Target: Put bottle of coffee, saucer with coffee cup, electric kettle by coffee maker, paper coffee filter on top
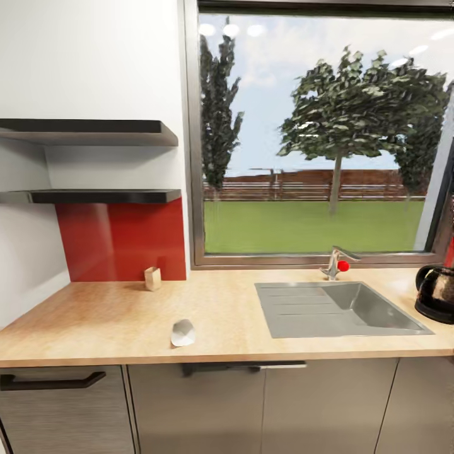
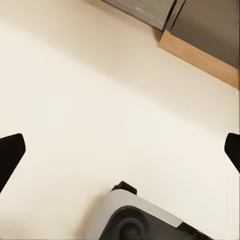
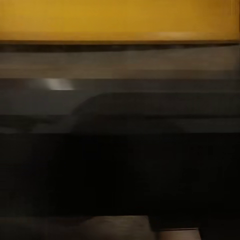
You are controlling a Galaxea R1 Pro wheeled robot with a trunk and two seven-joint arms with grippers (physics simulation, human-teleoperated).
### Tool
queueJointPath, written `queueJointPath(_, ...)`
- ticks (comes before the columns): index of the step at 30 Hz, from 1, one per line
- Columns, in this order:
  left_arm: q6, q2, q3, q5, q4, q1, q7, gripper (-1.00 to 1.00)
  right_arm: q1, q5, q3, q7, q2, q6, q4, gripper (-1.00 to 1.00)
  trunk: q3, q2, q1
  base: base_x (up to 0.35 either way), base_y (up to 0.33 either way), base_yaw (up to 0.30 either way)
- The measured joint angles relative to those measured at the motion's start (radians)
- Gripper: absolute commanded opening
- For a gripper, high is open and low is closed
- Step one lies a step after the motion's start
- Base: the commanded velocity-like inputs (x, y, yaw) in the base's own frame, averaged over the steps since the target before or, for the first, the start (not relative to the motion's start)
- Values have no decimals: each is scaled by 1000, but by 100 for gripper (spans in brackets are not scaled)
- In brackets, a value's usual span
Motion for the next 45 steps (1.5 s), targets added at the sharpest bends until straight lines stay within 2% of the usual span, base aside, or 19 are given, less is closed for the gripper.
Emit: queueJointPath(45, 0, -1, 0, -2, 0, 0, 0, 100, 1, 0, 0, 0, 2, 0, 0, -100, 0, 0, 0, 0, -292, 0)
